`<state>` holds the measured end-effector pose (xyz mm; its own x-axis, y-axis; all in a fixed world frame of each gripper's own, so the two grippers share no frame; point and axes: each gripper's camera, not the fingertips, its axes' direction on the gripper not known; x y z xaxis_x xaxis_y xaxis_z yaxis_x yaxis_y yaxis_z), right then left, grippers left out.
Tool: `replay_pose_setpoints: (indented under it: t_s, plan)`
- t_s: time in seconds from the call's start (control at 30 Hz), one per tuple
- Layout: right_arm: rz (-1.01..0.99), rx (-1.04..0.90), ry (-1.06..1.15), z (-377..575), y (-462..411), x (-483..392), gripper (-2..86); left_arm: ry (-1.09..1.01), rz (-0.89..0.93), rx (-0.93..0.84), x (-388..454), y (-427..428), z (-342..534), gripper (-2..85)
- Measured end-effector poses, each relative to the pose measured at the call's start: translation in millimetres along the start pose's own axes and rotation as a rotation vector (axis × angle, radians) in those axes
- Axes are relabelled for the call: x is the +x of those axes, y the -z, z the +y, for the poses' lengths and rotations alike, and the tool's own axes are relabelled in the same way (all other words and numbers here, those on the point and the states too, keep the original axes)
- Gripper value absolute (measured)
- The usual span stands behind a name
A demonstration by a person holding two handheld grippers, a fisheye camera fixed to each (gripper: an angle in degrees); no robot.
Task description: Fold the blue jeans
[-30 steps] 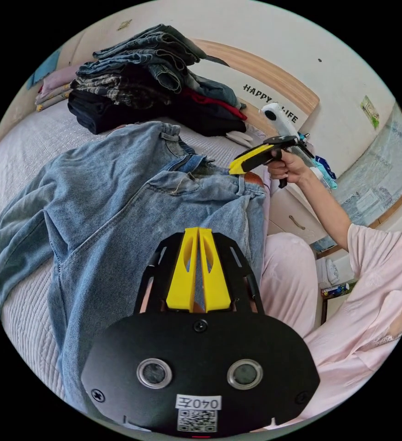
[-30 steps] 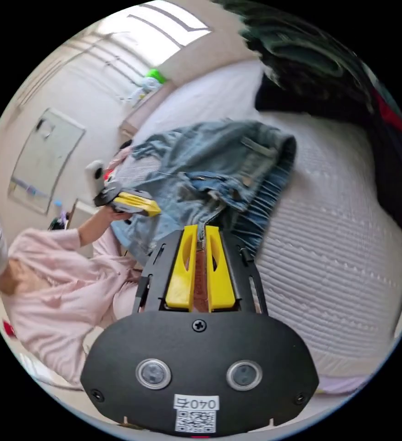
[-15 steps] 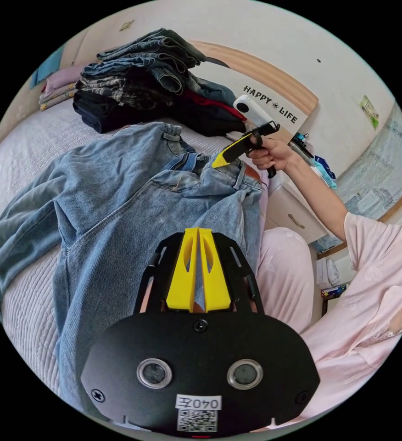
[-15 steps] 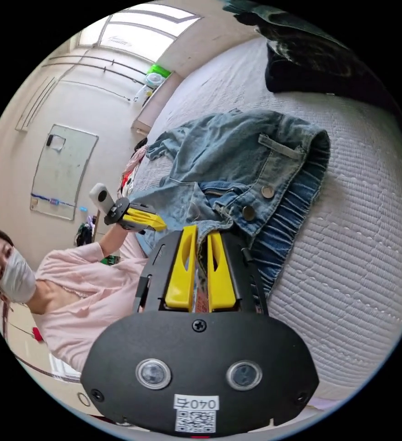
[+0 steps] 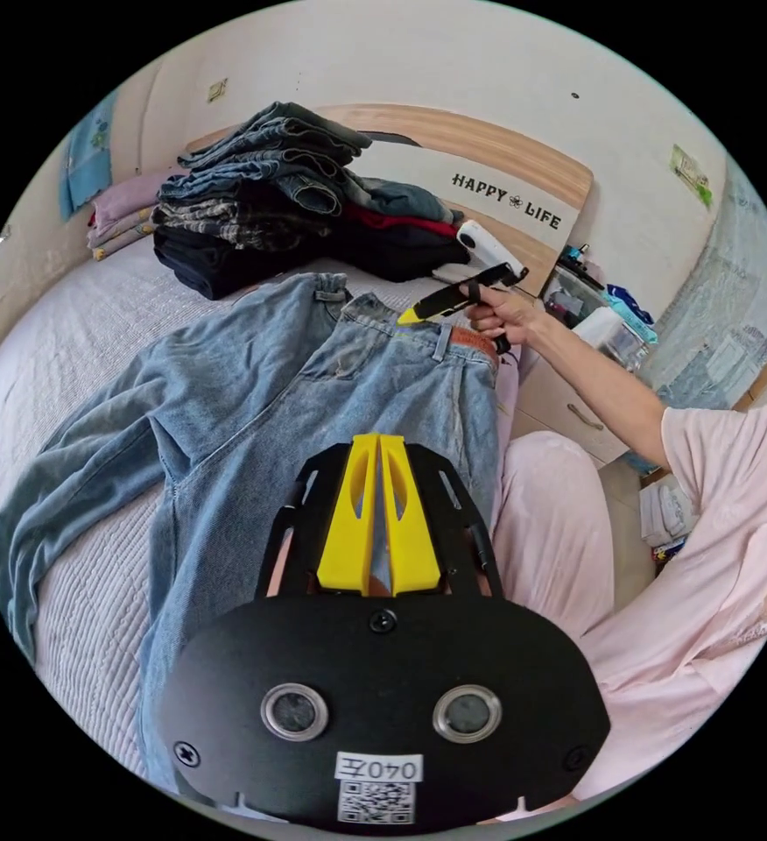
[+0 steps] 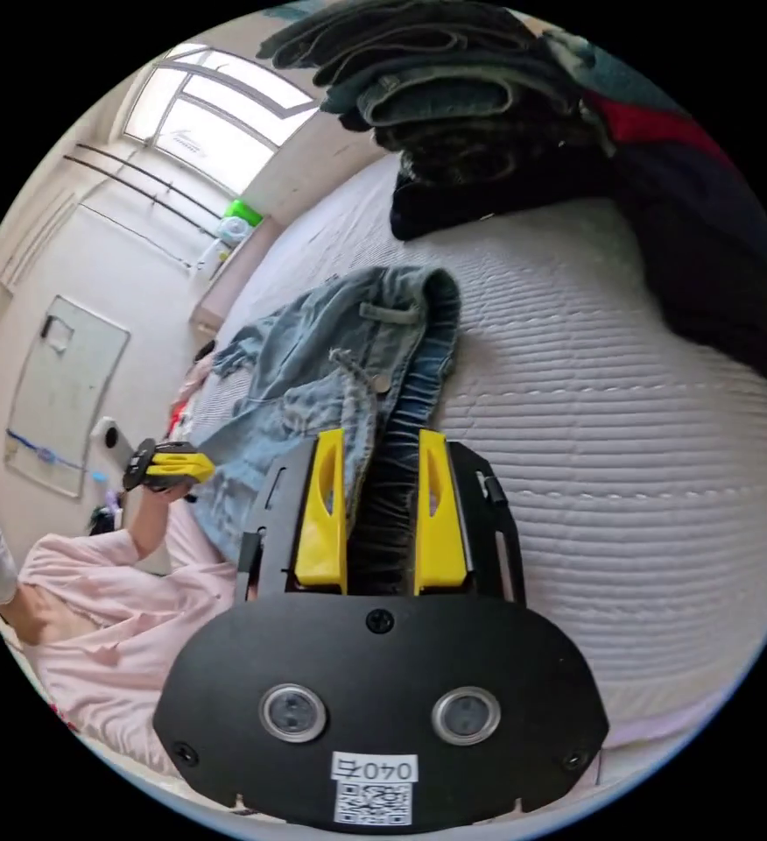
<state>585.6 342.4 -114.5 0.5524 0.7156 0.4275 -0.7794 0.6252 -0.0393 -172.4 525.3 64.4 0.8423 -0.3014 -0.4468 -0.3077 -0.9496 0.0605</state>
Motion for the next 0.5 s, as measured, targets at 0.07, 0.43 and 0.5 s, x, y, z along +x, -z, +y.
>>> replay_pose_setpoints:
  t_s: [0.07, 0.43, 0.5]
  plan:
    - [0.193, 0.040, 0.046, 0.7, 21.7, -31.1, 7.7, 0.014, 0.050, 0.039, -6.3, 21.5, 11.1, -1.1]
    - [0.211, -0.077, 0.095, -34.3, -34.3, -90.8, -0.2, 0.129, 0.092, 0.160, -45.9, 116.0, 78.0, -1.1]
    - [0.396, 0.082, 0.029, -35.1, 8.9, -97.2, 0.3, 0.149, 0.046, 0.206, -59.5, 153.0, 101.0, -1.1]
